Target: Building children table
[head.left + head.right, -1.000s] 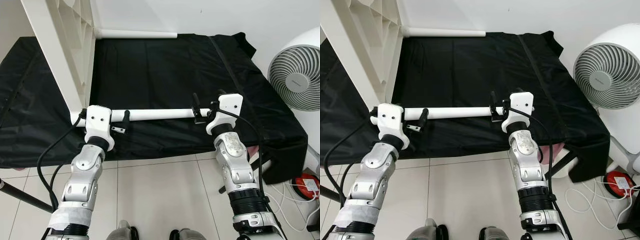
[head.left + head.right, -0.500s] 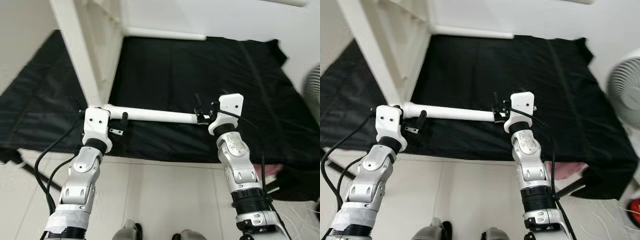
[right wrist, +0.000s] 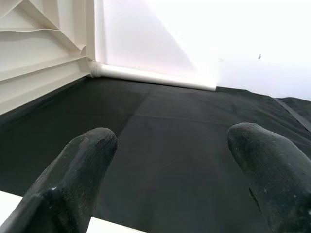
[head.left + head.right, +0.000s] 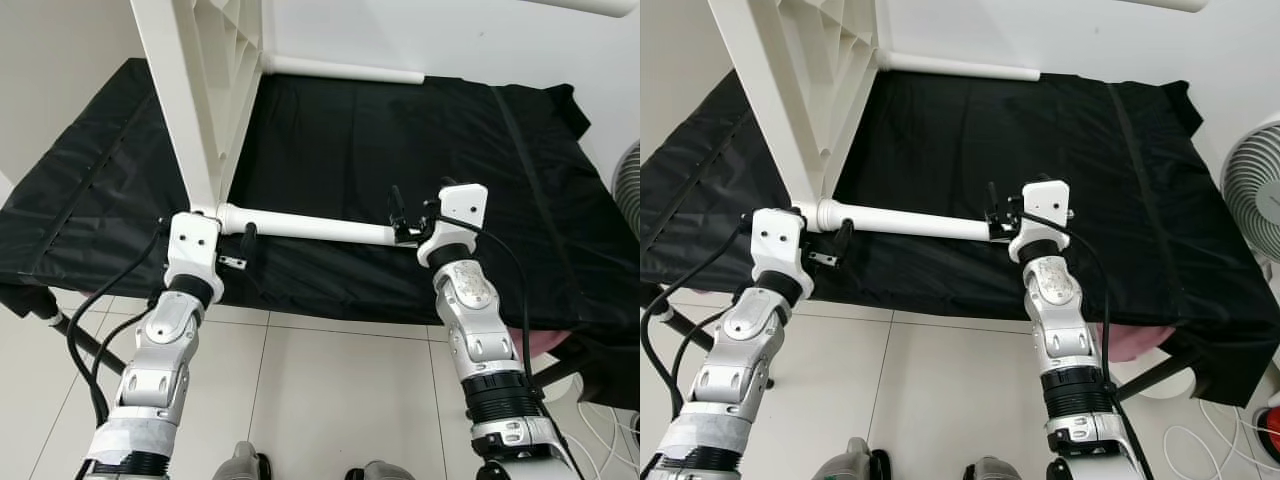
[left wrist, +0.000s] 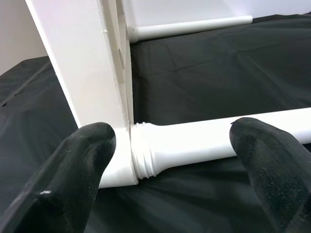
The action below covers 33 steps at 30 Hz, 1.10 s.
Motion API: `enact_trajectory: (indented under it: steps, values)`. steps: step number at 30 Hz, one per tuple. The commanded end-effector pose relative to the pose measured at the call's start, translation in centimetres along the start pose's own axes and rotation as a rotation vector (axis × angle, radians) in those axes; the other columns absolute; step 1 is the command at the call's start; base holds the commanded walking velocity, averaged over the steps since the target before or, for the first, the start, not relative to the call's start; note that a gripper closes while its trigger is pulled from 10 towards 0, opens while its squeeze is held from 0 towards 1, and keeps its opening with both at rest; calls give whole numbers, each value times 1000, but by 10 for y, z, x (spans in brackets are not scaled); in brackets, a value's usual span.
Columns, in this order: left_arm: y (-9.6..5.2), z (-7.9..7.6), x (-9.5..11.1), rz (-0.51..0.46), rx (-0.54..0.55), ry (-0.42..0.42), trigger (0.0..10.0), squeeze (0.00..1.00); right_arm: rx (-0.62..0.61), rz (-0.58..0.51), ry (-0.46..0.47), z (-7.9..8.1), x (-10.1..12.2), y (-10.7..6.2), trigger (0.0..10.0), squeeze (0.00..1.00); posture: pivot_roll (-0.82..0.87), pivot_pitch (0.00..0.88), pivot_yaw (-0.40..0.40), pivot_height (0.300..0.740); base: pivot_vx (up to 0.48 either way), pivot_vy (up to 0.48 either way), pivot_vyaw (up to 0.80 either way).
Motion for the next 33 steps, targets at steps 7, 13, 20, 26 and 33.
enact_trajectory:
  steps: [7, 13, 20, 26, 33]
  values:
    - [-11, -23, -7, 21, -169, -5, 10000, 0, -73, 38, -68, -11, -8, -1, 10000, 0, -53, 97, 0, 740, 0, 0, 0]
    - [-15, -30, -28, 143, -246, 16, 10000, 0, -98, 8, -128, -20, 1, 6, 10000, 0, -54, 102, 10, 740, 0, 0, 0]
    - [-3, -33, -30, 194, -243, -22, 10000, 0, -96, -110, -223, -30, 29, 14, 10000, 0, -57, 99, 19, 740, 0, 0, 0]
    - [1, -36, -33, 236, -247, -68, 10000, 0, -220, -273, -362, -44, 71, 18, 10000, 0, -66, 101, 35, 740, 0, 0, 0]
    - [4, -42, -32, 242, -289, -62, 10000, 0, -340, -485, -538, -41, 128, 23, 10000, 0, -70, 101, 46, 740, 0, 0, 0]
Point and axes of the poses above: a point about 5 cm out from each wrist's last joint towards the gripper, its own y axis pointing out of the wrist towards the gripper, its own x axis along the axis of the wrist's last joint, z = x × y, the point moved 4 cm from there along y, pointing out of the wrist towards the gripper, and after that the axes turned 3 degrees about -y, right-handed, at the moved point
